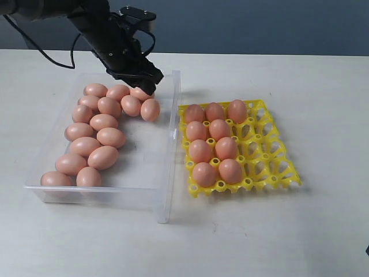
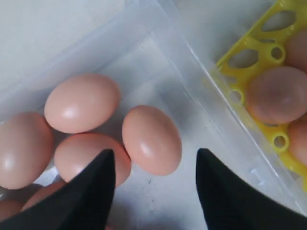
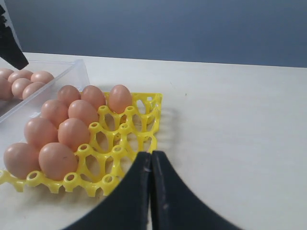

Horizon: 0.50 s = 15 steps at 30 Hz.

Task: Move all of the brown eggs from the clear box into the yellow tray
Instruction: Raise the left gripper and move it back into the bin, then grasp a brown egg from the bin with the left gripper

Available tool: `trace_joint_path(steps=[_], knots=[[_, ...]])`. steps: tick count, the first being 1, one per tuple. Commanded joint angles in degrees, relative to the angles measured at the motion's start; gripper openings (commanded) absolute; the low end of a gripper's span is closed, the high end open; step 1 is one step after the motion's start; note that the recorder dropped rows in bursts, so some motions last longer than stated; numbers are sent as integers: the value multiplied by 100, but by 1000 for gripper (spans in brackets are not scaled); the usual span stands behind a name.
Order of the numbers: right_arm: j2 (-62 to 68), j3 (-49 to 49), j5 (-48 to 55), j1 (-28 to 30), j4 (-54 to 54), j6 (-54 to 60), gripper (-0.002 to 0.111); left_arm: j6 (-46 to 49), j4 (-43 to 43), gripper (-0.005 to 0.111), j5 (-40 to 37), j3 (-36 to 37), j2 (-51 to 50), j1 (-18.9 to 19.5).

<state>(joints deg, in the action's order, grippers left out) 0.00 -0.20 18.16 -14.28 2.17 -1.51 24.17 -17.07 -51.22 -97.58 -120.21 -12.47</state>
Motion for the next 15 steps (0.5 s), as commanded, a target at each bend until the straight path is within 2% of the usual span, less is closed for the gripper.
trace_joint_path(steps=[1,15], knots=[[0,20,-68,-8,-14,1,1,-13,163,55,408,173,52,-99],[0,20,-68,-8,-14,1,1,-14,129,55,659,230,-514,-433]])
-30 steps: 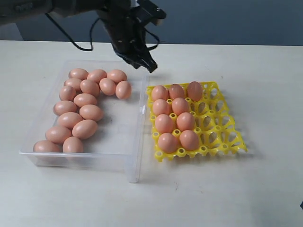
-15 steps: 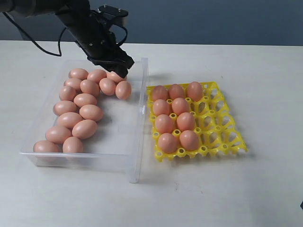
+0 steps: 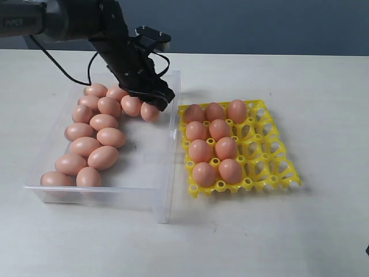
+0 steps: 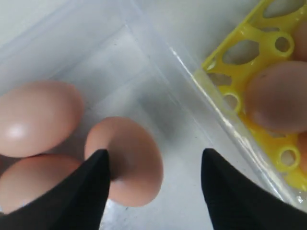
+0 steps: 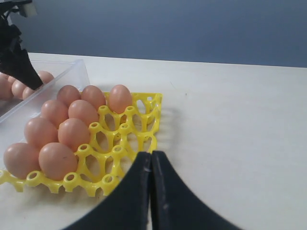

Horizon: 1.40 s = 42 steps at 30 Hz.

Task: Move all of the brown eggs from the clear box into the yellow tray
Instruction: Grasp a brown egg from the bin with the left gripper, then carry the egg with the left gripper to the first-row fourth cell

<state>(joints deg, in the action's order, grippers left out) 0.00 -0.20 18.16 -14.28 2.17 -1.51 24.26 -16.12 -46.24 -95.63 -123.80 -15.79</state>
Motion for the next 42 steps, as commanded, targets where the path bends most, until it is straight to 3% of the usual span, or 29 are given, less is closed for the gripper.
trace_joint_path(steps=[1,7,25,27,32,37,39,42], knots=[[0,20,-68,-8,-14,1,1,-57,34,55,234,35,-169,-101],[0,20,-68,-8,-14,1,1,-490,661,55,366,35,-179,-101],[0,20,-68,-8,-14,1,1,-468,337,54,503,24,-373,-101],[0,20,-68,-8,-14,1,1,-468,337,47,480,-16,-285,-101],[0,20,-68,-8,-14,1,1,-468,416,-1,365,-114,153,-78],[0,20,-68,-8,-14,1,1,-280,182,1,566,-114,673,-91],[0,20,-68,-8,-14,1,1,343,-447,1,627,-114,850,-131],[0,20,-68,-8,-14,1,1,1903,-2270,0,627,-114,929,-267]])
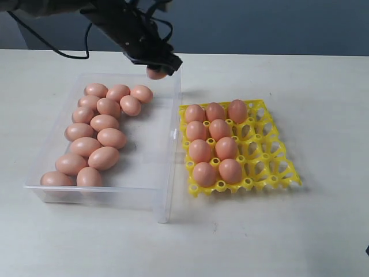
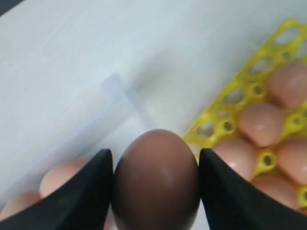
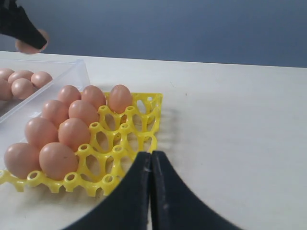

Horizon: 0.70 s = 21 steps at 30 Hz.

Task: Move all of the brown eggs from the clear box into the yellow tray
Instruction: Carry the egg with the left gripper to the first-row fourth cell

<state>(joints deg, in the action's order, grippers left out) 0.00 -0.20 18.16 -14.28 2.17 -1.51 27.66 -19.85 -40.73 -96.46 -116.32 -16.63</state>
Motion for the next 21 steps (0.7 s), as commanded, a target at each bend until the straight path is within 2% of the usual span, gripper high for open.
trace_joint_path(steps=[1,4,7,8,12,13,18,21], knots=[[0,20,-68,-8,-14,1,1,1993,-2456,0,105,-31,168,-256],[0,20,-68,-8,-14,1,1,3384,-4166,0,615,166,100,-506],[0,20,-68,-8,-14,1,1,4409,-5352,0,841,260,-103,-778],[0,20,-68,-8,-14,1,1,5299,-6271,0,841,260,-294,-982],[0,20,-68,-8,-14,1,1,7124,-8010,0,1136,260,-681,-1366],[0,20,-68,-8,-14,1,1,7636,-8010,0,1359,141,-922,-1506],[0,20,-68,-8,-14,1,1,7779,-8010,0,1604,-350,-1595,-1609],[0,20,-68,-8,-14,1,1,7779,-8010,0,1804,-884,-2064,-1609]])
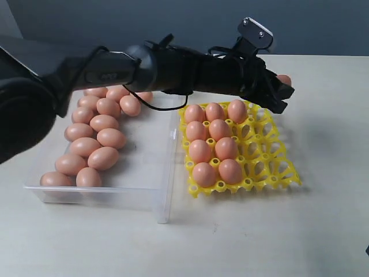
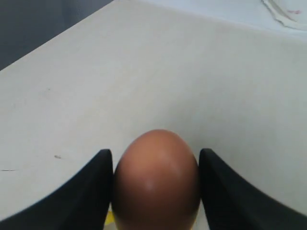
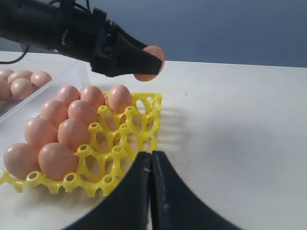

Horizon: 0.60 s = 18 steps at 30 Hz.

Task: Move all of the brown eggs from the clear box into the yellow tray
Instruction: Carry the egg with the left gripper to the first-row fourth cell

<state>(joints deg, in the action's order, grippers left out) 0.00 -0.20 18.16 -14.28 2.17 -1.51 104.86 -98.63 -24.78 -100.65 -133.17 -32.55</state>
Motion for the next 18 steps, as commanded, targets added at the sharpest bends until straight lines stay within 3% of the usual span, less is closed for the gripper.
trace_joint_path(steps=[1,7,10,13,18], knots=[[0,20,-68,-8,-14,1,1,59,-132,0,284,-641,-533,-16],[0,20,-68,-8,-14,1,1,-278,-96,2,416,-678,-594,6],[0,20,-68,-8,-14,1,1,-1511,1541,17,402,-678,-559,6],[0,20,-68,-8,-14,1,1,-1637,1554,26,451,-678,-559,6],[0,20,-68,-8,-14,1,1,-1637,1601,33,441,-678,-546,6]])
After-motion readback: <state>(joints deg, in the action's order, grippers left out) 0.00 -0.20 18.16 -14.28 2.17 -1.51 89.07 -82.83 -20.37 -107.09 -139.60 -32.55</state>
